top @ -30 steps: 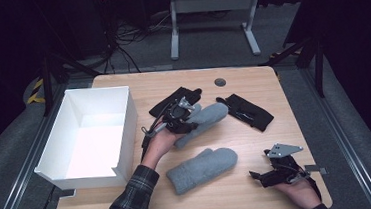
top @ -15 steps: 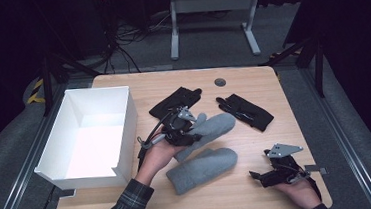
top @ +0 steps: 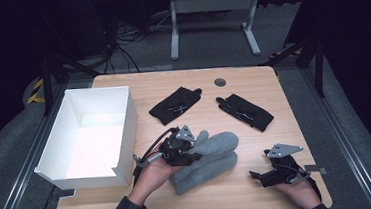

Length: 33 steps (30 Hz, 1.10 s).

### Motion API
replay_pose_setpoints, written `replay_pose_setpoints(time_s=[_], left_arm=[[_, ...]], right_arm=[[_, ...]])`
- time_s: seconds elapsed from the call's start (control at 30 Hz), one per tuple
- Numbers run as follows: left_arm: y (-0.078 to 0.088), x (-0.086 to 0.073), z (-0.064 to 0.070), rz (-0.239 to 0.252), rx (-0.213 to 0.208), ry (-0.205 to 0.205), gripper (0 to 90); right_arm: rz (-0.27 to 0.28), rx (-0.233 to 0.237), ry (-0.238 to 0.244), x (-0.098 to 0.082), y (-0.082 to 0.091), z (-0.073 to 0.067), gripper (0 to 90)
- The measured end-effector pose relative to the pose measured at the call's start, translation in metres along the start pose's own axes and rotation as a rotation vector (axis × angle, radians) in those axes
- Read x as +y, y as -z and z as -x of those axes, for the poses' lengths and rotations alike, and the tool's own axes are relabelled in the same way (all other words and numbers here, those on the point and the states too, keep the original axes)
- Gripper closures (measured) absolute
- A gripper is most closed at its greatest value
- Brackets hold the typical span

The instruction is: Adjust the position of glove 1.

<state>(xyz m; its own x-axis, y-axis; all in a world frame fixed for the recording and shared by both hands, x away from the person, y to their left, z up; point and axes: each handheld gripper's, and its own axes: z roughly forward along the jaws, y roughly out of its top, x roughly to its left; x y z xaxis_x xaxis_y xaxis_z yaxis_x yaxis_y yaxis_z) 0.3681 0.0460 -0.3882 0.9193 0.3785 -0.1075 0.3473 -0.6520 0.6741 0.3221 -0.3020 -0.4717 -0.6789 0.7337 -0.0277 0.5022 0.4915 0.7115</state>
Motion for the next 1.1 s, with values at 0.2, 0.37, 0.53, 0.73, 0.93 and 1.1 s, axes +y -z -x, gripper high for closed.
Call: replay_pose_setpoints(time_s=[0.2,0.37,0.53,0.73,0.93,1.1], left_arm=[[-0.010,-0.011,0.005,-0.034,-0.021,0.001,73.3],[-0.017,-0.012,0.007,-0.049,-0.021,-0.015,71.3],[-0.019,-0.012,0.010,-0.052,-0.024,-0.032,56.0],[-0.015,-0.010,0.014,-0.037,-0.007,-0.053,36.2],[-0.003,-0.006,0.011,0.018,0.004,-0.066,30.3],[0.008,-0.007,0.003,0.059,0.013,-0.039,50.0]], right_arm=[[0.001,0.000,-0.001,0.000,0.000,0.000,2.2],[0.001,0.000,-0.001,0.000,0.000,0.000,2.3],[0.001,0.000,-0.001,0.000,0.000,0.000,2.3],[0.001,0.000,-0.001,0.000,0.000,0.000,2.3],[0.001,-0.001,-0.001,0.000,0.000,0.000,2.3],[0.004,-0.008,-0.008,0.000,0.001,0.000,3.8]])
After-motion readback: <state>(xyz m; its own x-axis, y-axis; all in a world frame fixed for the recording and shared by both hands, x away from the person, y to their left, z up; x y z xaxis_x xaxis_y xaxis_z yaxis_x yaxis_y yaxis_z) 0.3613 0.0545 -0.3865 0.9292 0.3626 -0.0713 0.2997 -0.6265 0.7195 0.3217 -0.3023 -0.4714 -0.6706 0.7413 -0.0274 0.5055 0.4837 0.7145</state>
